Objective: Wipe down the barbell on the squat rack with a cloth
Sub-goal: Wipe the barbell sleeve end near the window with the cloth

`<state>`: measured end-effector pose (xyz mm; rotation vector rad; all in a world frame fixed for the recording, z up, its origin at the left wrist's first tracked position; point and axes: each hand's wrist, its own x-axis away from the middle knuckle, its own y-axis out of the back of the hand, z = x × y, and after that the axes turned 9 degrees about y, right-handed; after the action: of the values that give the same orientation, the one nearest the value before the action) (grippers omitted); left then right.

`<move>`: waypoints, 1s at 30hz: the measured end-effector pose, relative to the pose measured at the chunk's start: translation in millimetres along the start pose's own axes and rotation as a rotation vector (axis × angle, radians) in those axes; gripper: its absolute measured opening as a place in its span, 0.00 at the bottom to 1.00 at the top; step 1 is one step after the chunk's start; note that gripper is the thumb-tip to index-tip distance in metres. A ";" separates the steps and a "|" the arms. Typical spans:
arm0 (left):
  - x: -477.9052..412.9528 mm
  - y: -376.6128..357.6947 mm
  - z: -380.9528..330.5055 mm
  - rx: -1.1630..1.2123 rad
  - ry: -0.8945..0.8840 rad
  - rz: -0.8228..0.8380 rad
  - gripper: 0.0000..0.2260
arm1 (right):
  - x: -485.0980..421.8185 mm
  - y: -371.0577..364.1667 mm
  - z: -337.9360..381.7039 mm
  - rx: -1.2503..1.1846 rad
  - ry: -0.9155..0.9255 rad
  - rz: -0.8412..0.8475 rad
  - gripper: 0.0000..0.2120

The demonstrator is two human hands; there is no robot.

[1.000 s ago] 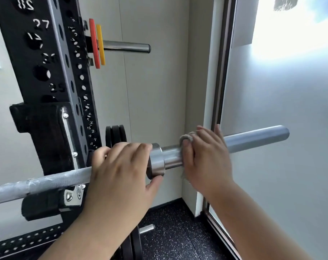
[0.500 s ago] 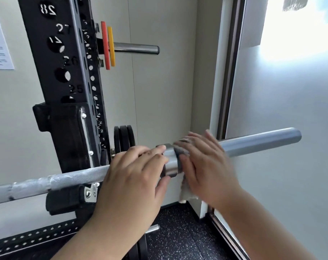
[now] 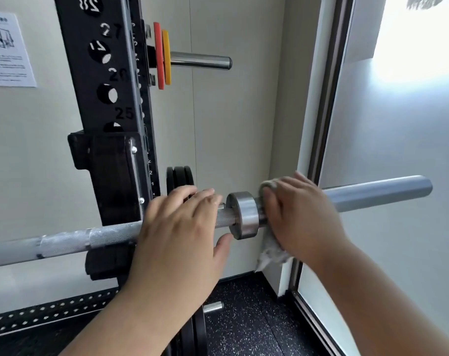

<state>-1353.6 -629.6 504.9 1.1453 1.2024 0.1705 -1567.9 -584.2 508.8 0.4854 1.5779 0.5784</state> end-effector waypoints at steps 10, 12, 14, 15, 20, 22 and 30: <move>-3.7 -2.8 -6.9 -0.015 -0.003 0.061 0.29 | 1.2 -11.6 16.3 -0.125 0.148 -0.087 0.18; -5.4 0.2 -7.4 -0.048 0.023 0.063 0.35 | 0.6 -2.3 -2.4 -0.066 -0.003 -0.075 0.17; -9.5 5.3 -10.8 -0.053 0.043 0.107 0.40 | -5.0 4.9 -7.1 -0.161 -0.166 -0.099 0.19; -12.4 7.7 -14.0 -0.064 0.050 0.132 0.41 | -9.0 6.9 -3.5 -0.237 -0.199 -0.121 0.20; -23.0 5.1 -20.4 -0.119 0.031 0.201 0.22 | -25.6 7.7 35.1 -0.292 0.038 0.060 0.20; -20.3 5.6 -18.3 -0.127 0.051 0.192 0.24 | -23.8 8.9 30.5 -0.118 0.066 0.174 0.22; -18.5 16.1 -12.5 -0.163 0.089 0.176 0.36 | -30.2 12.1 28.1 -0.214 -0.009 0.092 0.20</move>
<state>-1364.2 -626.4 530.1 1.1086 1.1426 0.4500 -1537.7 -591.3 538.5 0.3990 1.4708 0.8049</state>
